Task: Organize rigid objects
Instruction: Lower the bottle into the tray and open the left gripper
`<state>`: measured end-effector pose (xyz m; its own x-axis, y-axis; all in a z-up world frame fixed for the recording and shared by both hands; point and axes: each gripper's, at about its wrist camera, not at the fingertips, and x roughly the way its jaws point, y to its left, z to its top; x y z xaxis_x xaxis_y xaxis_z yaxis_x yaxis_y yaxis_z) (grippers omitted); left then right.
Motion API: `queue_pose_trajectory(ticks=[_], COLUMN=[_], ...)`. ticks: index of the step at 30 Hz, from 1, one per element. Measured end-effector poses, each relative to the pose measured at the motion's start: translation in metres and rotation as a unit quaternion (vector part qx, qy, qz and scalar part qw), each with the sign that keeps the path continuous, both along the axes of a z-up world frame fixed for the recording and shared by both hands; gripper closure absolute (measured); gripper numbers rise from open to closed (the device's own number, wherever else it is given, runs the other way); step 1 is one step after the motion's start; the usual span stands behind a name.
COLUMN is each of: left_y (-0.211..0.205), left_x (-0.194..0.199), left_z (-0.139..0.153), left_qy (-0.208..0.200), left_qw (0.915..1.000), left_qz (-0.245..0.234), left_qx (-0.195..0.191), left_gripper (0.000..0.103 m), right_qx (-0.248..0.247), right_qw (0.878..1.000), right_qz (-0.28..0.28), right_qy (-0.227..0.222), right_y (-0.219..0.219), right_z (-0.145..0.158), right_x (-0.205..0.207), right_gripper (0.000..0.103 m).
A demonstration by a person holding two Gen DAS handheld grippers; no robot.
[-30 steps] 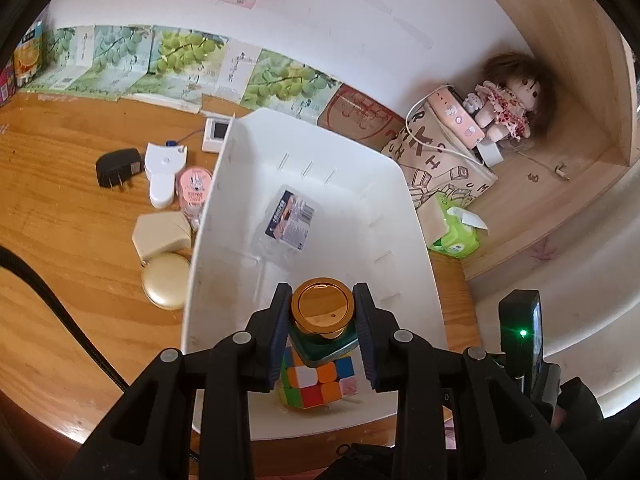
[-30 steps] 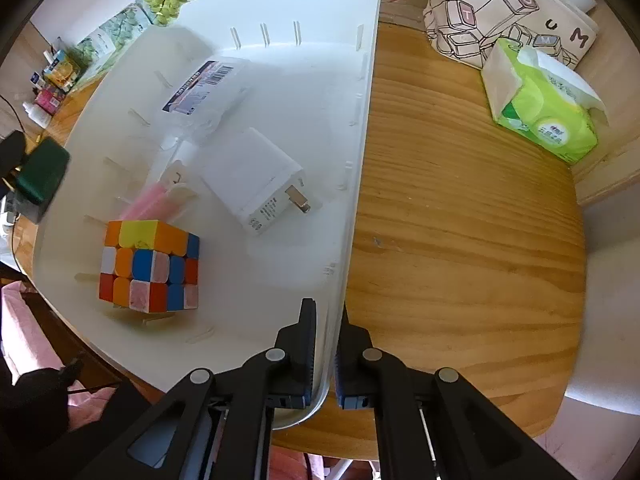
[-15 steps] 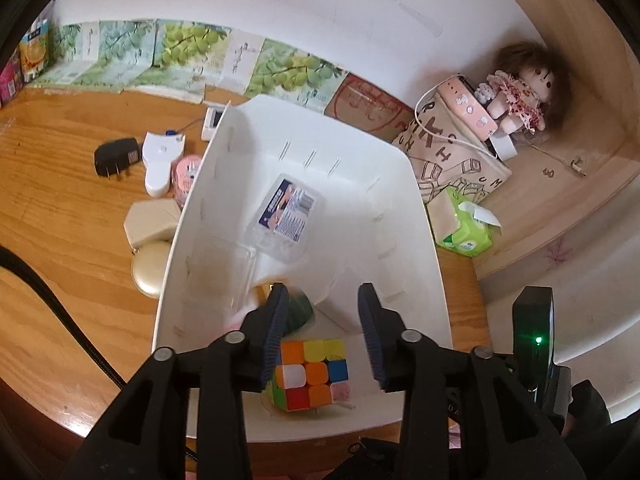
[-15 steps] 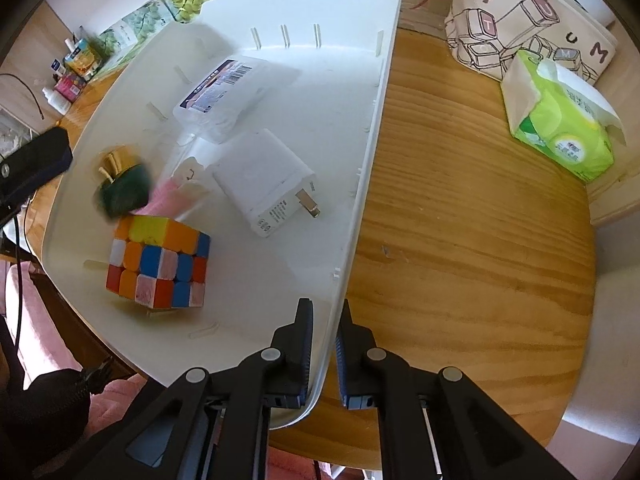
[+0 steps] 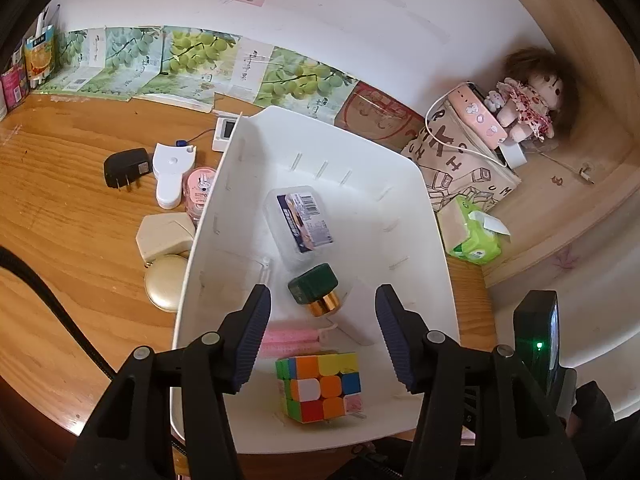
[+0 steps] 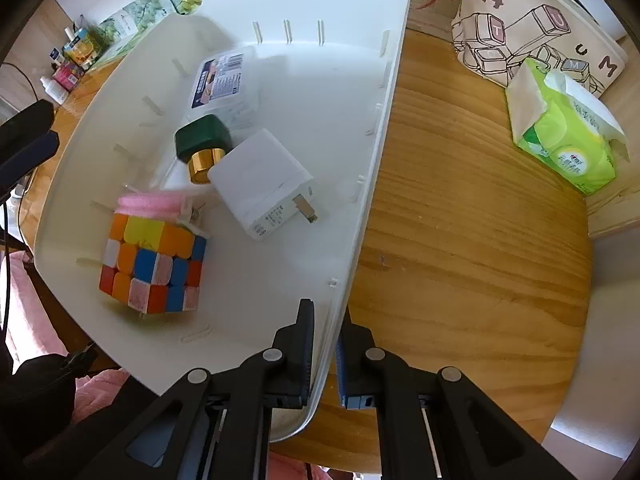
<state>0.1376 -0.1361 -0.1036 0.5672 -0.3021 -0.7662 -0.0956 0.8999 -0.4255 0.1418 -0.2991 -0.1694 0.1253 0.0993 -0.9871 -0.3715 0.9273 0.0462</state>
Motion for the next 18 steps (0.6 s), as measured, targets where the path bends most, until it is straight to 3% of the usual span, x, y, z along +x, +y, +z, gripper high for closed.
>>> queue_pose_trajectory(ticks=[7, 11, 18], left_y=[0.013, 0.023, 0.048], left_x=[0.009, 0.016, 0.031], left_z=[-0.001, 0.002, 0.006], left_qy=[0.010, 0.013, 0.017], left_qw=[0.9999, 0.9994, 0.9986], left_qz=[-0.003, -0.005, 0.002], left_qx=[0.012, 0.030, 0.049], left_gripper=[0.044, 0.032, 0.026], right_qx=[-0.003, -0.004, -0.003], right_qw=[1.000, 0.999, 0.995], right_qz=[-0.026, -0.052, -0.103], right_qy=[-0.002, -0.003, 0.000], right_y=[0.002, 0.003, 0.002], right_z=[0.002, 0.002, 0.001], right_x=[0.015, 0.024, 0.038], right_gripper=[0.095, 0.096, 0.095])
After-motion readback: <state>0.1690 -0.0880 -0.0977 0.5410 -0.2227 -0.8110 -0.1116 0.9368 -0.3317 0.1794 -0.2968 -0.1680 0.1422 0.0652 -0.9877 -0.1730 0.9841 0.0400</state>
